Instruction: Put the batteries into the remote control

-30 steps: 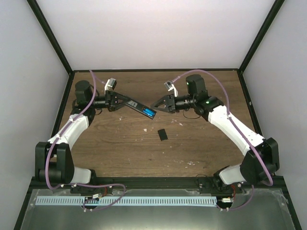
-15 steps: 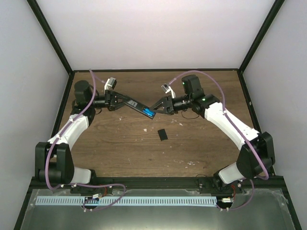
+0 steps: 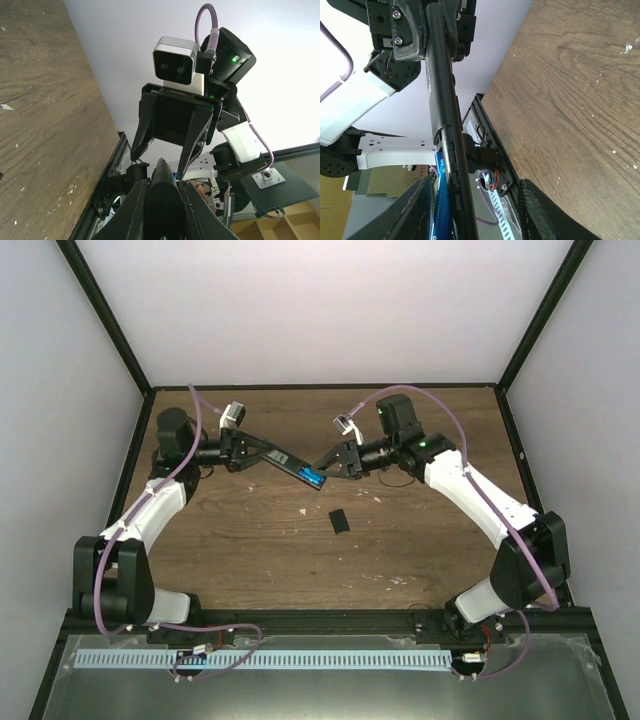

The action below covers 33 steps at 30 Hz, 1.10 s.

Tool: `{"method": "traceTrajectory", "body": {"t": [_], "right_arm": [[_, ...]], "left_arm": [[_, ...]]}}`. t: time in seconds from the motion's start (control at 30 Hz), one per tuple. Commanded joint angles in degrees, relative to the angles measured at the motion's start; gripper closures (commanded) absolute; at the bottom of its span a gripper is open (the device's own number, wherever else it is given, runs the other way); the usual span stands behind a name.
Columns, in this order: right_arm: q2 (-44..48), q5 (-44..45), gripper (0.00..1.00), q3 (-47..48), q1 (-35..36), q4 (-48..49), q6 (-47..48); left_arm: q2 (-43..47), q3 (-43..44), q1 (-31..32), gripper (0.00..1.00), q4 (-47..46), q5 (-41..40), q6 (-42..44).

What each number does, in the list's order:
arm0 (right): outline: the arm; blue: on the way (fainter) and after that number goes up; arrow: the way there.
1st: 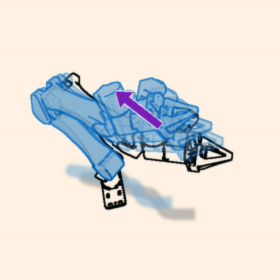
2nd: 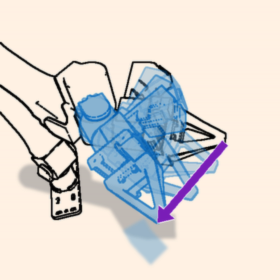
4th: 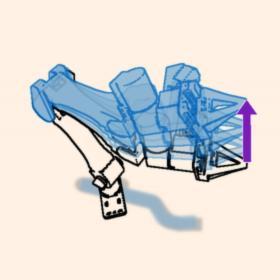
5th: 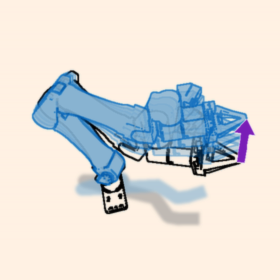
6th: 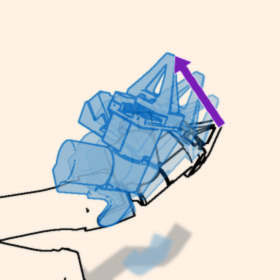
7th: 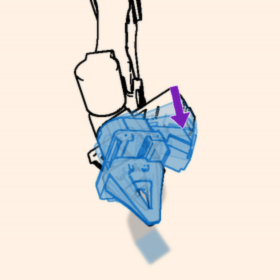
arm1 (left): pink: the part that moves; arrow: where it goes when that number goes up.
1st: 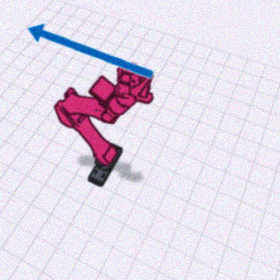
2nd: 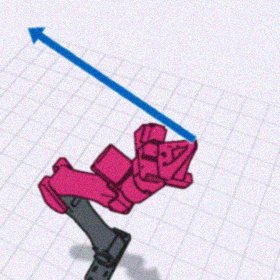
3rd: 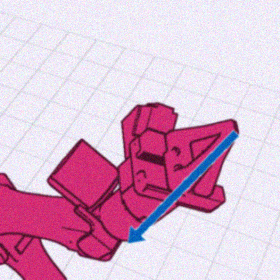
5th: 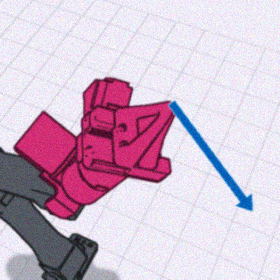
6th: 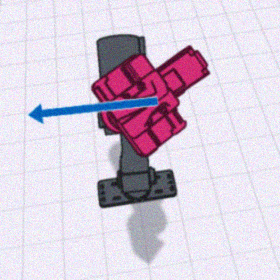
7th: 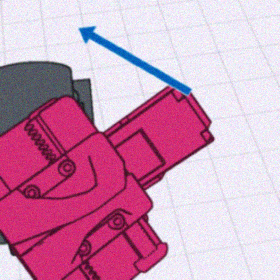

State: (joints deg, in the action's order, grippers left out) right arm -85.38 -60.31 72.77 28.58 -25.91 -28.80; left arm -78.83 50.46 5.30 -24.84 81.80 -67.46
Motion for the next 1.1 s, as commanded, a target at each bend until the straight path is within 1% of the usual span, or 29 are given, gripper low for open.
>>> {"method": "traceTrajectory", "body": {"t": [0.0,0.3,0.73,1.07], "right_arm": [[-0.22,-2.78,0.59,2.81,-0.30,-2.08,2.25],[-0.61,-3.84,0.60,3.82,-0.38,-4.38,4.62],[-2.47,-4.74,0.72,5.02,-0.37,-5.29,5.90],[-2.92,-4.93,0.74,5.19,-0.03,-5.06,5.78]], "left_arm": [[0.69,-0.58,0.23,1.00,-1.98,1.33,-0.06],[0.44,-0.34,0.24,1.00,-1.73,1.43,0.24],[0.34,-0.27,0.25,1.00,-1.60,1.38,0.65],[-0.09,-0.18,0.19,1.00,-1.28,1.25,0.99]]}}
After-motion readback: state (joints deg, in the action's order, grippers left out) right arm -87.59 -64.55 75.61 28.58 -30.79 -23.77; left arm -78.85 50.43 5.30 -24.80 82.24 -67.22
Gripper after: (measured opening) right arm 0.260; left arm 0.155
